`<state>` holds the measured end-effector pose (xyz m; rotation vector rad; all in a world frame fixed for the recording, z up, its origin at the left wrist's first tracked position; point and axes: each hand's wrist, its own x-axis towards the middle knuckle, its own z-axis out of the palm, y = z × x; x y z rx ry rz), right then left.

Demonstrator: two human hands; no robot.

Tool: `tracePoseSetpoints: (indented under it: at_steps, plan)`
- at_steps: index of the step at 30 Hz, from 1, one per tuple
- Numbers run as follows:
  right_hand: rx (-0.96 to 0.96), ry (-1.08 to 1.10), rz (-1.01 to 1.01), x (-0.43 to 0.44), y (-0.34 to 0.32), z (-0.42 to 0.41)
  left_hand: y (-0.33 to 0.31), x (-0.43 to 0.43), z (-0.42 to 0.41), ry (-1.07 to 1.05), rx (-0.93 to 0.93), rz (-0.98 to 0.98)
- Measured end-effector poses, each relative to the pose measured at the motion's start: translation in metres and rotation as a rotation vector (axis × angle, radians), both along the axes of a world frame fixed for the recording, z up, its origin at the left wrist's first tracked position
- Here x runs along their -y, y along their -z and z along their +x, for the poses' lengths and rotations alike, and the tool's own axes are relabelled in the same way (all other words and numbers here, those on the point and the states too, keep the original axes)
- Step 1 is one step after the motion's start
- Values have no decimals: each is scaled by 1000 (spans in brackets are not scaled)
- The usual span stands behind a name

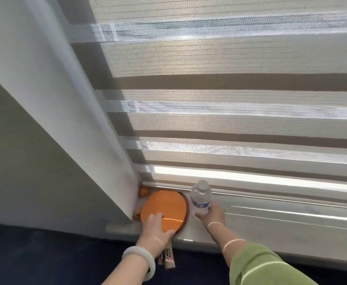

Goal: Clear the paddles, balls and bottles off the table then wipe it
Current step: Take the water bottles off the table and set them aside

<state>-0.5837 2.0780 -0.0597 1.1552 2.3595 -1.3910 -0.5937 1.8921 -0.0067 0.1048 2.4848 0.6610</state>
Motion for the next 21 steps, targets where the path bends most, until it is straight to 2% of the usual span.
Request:
tracePoseSetpoints:
  at_steps: [9, 14, 21]
  plan:
    - [2, 71, -100, -6, 11, -7, 7, 2, 0, -23, 25, 7]
    - [153, 104, -75, -7, 11, 1, 4, -2, 1, -42, 20, 8]
    - [246, -203, -16, 16, -11, -1, -10, 7, 11, -131, 6, 63]
